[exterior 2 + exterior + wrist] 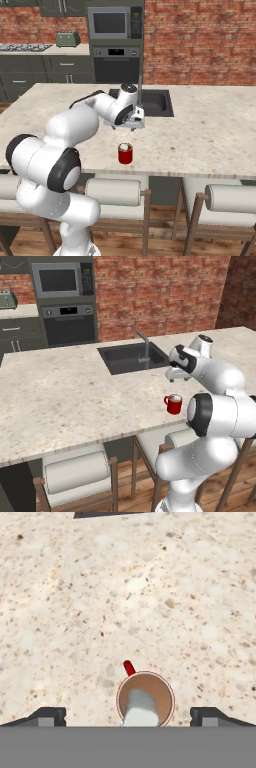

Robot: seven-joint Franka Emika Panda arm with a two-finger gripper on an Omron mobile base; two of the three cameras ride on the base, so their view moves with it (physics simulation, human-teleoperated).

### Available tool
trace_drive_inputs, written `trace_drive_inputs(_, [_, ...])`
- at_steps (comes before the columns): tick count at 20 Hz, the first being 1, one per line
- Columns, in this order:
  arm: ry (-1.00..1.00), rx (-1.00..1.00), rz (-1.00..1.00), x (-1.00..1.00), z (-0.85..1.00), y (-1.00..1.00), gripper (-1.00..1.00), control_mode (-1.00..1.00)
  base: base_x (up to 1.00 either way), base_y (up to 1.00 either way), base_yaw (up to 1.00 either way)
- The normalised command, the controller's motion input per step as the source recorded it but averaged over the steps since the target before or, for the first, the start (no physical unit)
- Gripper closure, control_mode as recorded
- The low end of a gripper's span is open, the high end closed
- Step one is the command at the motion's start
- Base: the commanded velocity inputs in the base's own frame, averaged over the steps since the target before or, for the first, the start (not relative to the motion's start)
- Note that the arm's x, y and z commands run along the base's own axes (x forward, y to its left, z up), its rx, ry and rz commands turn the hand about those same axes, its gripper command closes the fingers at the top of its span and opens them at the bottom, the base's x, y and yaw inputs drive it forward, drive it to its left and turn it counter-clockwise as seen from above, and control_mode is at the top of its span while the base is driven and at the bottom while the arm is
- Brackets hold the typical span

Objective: Pick up the marshmallow and place it in the cup of hot chocolate on the dining counter.

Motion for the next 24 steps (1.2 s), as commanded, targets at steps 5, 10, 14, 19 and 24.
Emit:
trace_drive_inputs(5, [0.00, 0.00, 0.00, 0.00, 0.78, 0.22, -1.00, -1.00, 0.00, 0.00, 0.00])
trace_drive_inputs(10, [0.00, 0.00, 0.00, -0.17, 0.61, 0.22, -1.00, -1.00, 0.00, 0.00, 0.00])
trace_drive_inputs(14, [0.00, 0.00, 0.00, -0.45, 0.46, 0.10, -1.00, -1.00, 0.00, 0.00, 0.00])
trace_drive_inputs(19, [-0.02, 0.00, 0.00, -0.51, 0.49, 0.02, -1.00, -1.00, 0.00, 0.00, 0.00])
trace_drive_inputs(24, [-0.03, 0.00, 0.00, -0.59, 0.49, 0.02, -1.00, -1.00, 0.00, 0.00, 0.00])
